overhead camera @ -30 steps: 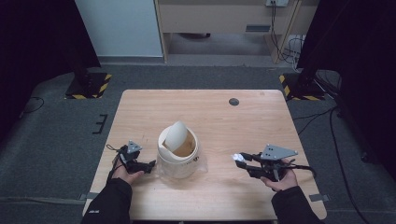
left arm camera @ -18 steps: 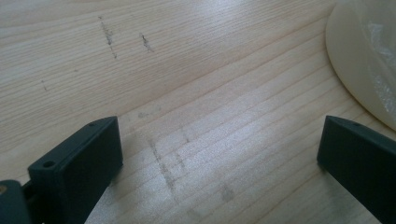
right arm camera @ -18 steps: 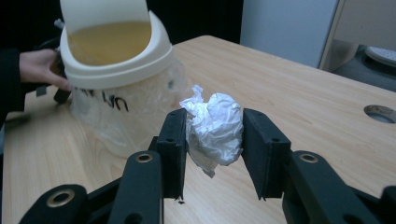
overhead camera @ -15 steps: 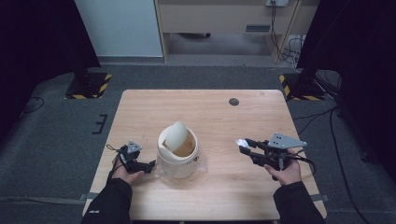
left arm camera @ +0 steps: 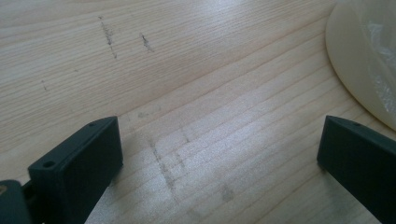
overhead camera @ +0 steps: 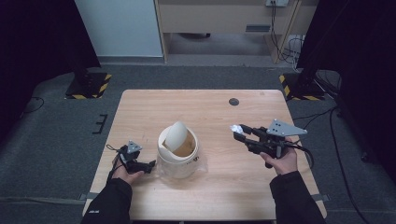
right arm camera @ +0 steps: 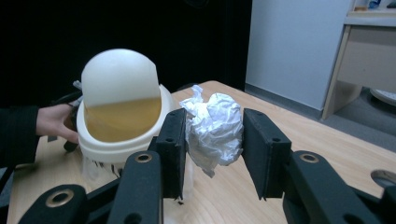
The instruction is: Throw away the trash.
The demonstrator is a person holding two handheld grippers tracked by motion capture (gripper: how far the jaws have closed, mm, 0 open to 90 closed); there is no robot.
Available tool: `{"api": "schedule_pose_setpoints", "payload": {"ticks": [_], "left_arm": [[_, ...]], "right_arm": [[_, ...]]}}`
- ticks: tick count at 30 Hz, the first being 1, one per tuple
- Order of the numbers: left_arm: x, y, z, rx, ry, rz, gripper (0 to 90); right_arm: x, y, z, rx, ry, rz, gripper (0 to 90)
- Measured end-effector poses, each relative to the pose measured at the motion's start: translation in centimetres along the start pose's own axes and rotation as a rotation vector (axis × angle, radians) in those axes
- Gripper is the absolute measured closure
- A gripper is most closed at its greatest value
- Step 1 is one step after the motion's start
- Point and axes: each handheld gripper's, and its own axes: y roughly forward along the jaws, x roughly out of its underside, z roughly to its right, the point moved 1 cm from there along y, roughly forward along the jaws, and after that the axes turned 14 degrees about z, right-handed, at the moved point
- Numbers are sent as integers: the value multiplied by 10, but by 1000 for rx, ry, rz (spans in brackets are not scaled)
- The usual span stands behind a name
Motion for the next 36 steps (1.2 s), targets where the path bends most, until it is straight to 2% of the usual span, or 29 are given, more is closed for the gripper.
{"api": "schedule_pose_setpoints", "payload": {"ticks": [7, 17, 21, 25, 31, 36], "left_arm": [[0, 0, 0, 0, 0, 0, 0], [0, 0, 0, 0, 0, 0, 0], [0, 0, 0, 0, 0, 0, 0], [0, 0, 0, 0, 0, 0, 0], [0, 0, 0, 0, 0, 0, 0], [0, 0, 0, 0, 0, 0, 0]], "right_arm": [[-8, 14, -6, -28, 7, 18, 612], [-14, 42, -18, -77, -13, 8, 608], [-11, 53, -23, -99, 3, 14, 609], [-5, 60, -24, -101, 3, -6, 608], [1, 66, -26, -114, 20, -10, 610], [3, 69, -26, -117, 14, -26, 615]]}}
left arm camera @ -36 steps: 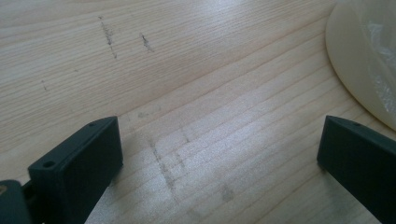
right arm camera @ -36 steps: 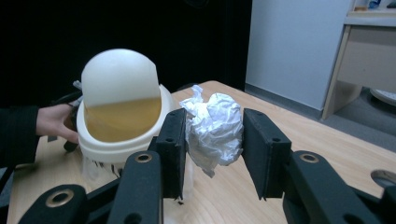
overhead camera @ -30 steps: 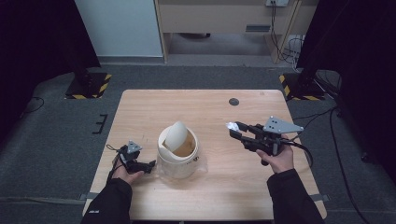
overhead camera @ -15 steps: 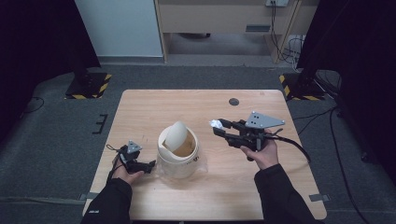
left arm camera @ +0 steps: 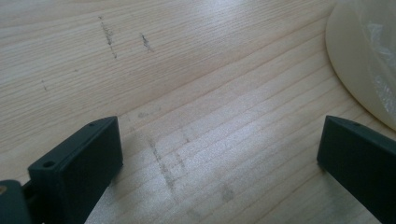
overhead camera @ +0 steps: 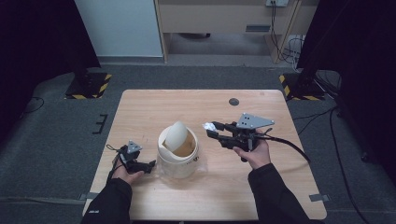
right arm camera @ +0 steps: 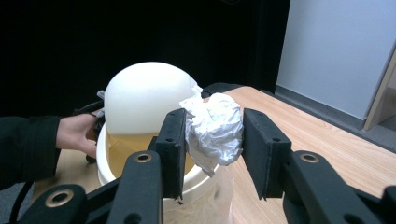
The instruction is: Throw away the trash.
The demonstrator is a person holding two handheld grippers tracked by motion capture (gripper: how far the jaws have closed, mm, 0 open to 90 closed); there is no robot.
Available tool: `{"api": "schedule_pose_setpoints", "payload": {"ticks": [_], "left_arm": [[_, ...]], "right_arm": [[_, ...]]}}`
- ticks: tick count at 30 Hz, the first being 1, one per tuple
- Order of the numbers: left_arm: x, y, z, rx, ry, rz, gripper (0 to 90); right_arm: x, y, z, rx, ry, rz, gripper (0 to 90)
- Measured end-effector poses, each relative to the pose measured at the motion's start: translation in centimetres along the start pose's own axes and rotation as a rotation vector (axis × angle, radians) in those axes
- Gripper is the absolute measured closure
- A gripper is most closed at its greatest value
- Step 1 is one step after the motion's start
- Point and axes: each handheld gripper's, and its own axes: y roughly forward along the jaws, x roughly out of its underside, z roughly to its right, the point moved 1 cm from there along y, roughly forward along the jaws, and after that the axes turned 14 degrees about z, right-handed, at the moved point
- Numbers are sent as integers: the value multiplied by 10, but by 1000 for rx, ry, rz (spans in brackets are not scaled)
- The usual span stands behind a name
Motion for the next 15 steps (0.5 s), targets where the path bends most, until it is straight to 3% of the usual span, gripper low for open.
{"api": "schedule_pose_setpoints", "payload": {"ticks": [5, 7, 15], "left_arm": [[0, 0, 0, 0, 0, 0, 0], [0, 0, 0, 0, 0, 0, 0], [0, 0, 0, 0, 0, 0, 0]], "right_arm": [[-2, 1, 2, -2, 6, 2, 621], [-4, 2, 1, -1, -14, -14, 622], [-10, 16, -7, -43, -19, -28, 625]]}}
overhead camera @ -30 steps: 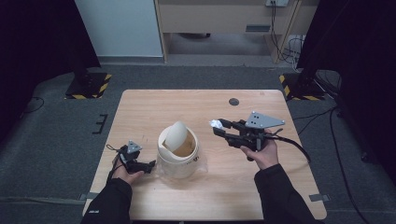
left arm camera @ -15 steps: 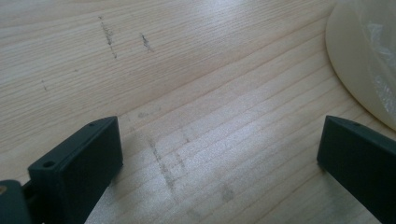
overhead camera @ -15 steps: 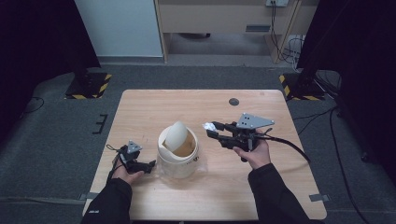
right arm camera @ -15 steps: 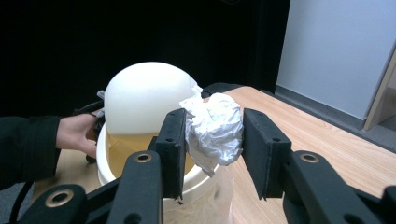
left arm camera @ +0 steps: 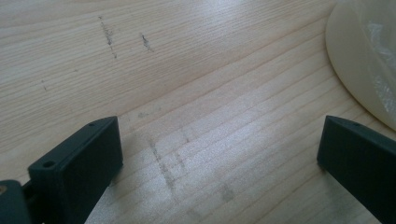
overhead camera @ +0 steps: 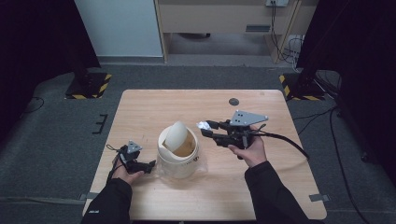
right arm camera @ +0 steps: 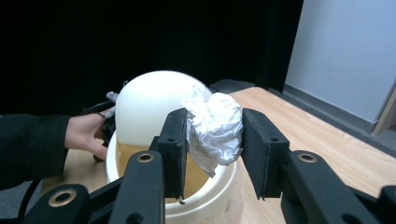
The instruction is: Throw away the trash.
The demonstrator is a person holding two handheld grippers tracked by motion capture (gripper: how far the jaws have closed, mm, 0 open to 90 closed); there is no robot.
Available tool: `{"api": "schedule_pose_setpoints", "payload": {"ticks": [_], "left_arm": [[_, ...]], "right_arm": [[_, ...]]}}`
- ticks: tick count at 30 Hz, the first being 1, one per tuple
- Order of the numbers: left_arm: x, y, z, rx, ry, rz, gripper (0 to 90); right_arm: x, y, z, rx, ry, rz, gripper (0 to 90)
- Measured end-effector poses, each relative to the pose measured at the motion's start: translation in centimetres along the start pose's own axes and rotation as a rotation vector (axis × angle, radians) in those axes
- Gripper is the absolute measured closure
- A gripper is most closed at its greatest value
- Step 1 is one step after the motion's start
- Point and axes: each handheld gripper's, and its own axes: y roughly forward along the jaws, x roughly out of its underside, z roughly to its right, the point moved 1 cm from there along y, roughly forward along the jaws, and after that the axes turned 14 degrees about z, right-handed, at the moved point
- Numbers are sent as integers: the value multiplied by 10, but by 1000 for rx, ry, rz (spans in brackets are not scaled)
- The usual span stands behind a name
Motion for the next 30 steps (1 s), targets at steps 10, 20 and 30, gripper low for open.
{"api": "schedule_pose_setpoints", "payload": {"ticks": [10, 20, 30], "left_arm": [[0, 0, 0, 0, 0, 0, 0], [0, 0, 0, 0, 0, 0, 0], [0, 0, 0, 0, 0, 0, 0]], "right_arm": [[20, 13, -8, -36, 35, -68, 625], [35, 21, -14, -66, 52, -139, 623], [40, 25, -15, -77, 62, -160, 624]]}}
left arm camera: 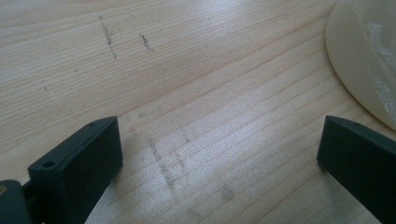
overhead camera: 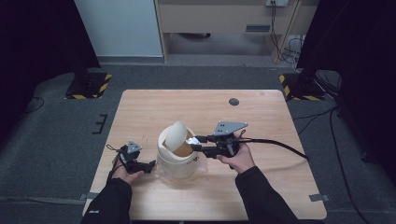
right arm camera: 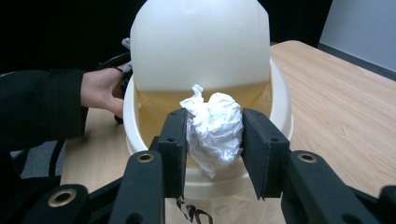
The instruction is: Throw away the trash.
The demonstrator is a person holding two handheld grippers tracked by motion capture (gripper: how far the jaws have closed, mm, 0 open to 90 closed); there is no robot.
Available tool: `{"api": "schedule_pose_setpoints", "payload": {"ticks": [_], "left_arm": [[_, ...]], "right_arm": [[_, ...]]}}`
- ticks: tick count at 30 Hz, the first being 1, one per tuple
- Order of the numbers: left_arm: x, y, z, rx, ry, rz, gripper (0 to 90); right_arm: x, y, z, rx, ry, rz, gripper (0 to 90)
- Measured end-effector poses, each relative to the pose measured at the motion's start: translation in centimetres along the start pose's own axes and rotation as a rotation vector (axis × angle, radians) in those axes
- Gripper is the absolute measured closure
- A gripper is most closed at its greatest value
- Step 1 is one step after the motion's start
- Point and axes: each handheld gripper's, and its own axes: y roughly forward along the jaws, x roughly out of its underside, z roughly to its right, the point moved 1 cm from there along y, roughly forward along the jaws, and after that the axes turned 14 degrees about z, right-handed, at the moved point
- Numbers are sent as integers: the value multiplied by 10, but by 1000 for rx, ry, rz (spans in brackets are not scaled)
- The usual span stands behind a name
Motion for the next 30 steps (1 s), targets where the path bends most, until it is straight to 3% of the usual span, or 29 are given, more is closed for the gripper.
{"api": "schedule_pose_setpoints", "payload": {"ticks": [28, 30], "left_arm": [[0, 0, 0, 0, 0, 0, 0], [0, 0, 0, 0, 0, 0, 0]], "right_arm": [[7, 13, 2, -7, 25, 10, 618], [7, 17, -1, -5, -3, -23, 604]]}}
